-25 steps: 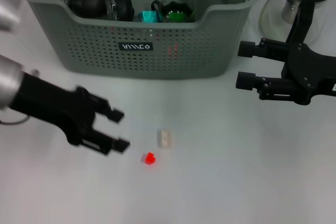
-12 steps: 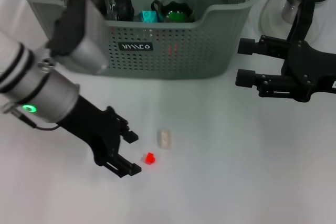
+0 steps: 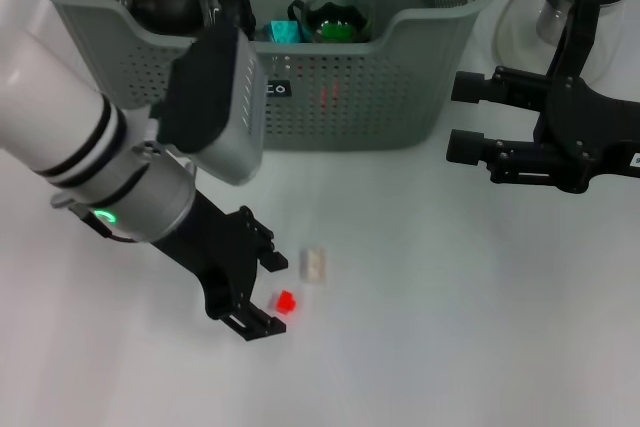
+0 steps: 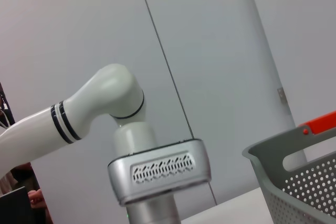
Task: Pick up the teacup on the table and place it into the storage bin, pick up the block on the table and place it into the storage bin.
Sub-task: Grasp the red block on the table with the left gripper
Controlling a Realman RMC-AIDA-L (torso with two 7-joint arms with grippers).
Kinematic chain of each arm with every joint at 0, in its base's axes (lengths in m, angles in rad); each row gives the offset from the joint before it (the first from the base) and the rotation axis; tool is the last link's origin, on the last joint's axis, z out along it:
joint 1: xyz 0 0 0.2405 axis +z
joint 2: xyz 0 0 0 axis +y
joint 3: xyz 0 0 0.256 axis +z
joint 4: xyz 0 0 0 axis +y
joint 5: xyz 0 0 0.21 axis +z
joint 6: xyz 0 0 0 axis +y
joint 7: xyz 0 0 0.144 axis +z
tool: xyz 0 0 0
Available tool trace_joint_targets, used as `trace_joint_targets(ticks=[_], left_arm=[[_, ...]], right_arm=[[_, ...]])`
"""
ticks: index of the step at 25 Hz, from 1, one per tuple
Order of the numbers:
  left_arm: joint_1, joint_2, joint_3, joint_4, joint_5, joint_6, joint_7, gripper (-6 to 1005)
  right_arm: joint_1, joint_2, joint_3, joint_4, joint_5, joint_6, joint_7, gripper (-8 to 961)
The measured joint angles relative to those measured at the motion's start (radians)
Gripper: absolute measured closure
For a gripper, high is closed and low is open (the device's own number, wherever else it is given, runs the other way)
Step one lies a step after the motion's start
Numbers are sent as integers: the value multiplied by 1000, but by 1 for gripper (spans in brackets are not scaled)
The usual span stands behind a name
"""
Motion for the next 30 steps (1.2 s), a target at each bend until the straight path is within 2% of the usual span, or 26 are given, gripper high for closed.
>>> trace_joint_targets(ticks=[3, 16, 29, 30], left_arm=[[3, -1, 26, 0, 1, -16, -3, 314], [7, 0, 19, 20, -3, -19, -9, 346], [-1, -2, 57, 4, -5, -29, -10, 377], [-1, -2, 63, 2, -4, -33, -10, 416]], right_arm=[[0, 0, 0, 0, -1, 0, 0, 103], [0, 0, 1, 0, -3, 2, 0, 103], [0, -1, 1, 0, 1, 3, 2, 102], [0, -1, 1, 0, 2, 3, 2, 102]])
